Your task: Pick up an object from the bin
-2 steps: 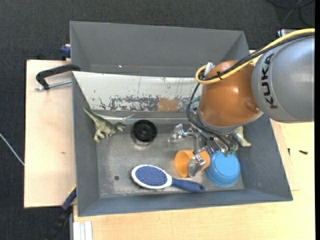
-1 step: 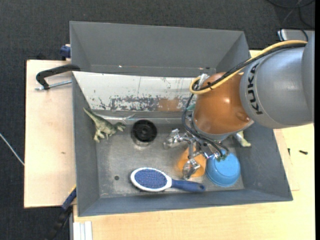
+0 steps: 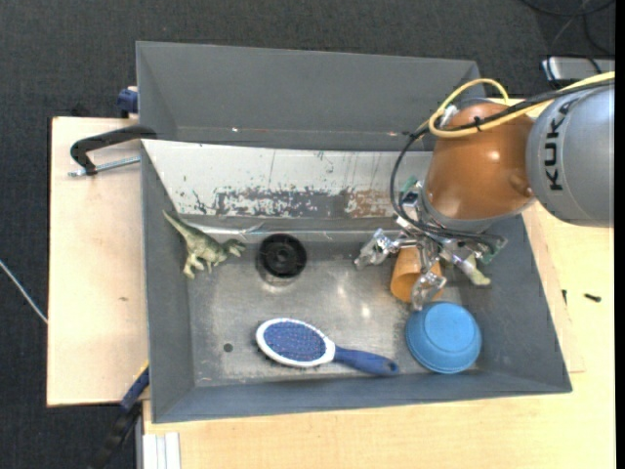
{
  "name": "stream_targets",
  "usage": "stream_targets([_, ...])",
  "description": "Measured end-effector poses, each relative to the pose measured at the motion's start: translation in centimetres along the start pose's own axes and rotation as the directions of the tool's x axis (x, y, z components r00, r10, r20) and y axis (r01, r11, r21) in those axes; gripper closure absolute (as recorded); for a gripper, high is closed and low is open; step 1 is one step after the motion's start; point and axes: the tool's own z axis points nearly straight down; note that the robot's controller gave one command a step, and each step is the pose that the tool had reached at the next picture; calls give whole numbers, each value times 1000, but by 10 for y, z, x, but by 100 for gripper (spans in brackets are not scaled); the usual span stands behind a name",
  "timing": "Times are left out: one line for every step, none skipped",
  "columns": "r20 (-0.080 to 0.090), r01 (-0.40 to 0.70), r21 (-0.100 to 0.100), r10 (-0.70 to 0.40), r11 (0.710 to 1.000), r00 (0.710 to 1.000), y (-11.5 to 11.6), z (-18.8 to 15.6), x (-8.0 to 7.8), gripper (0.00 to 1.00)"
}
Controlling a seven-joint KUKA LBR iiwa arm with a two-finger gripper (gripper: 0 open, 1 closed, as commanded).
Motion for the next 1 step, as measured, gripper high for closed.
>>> stream_targets([-2, 3, -2, -3, 1000, 1000, 1, -1, -1, 100])
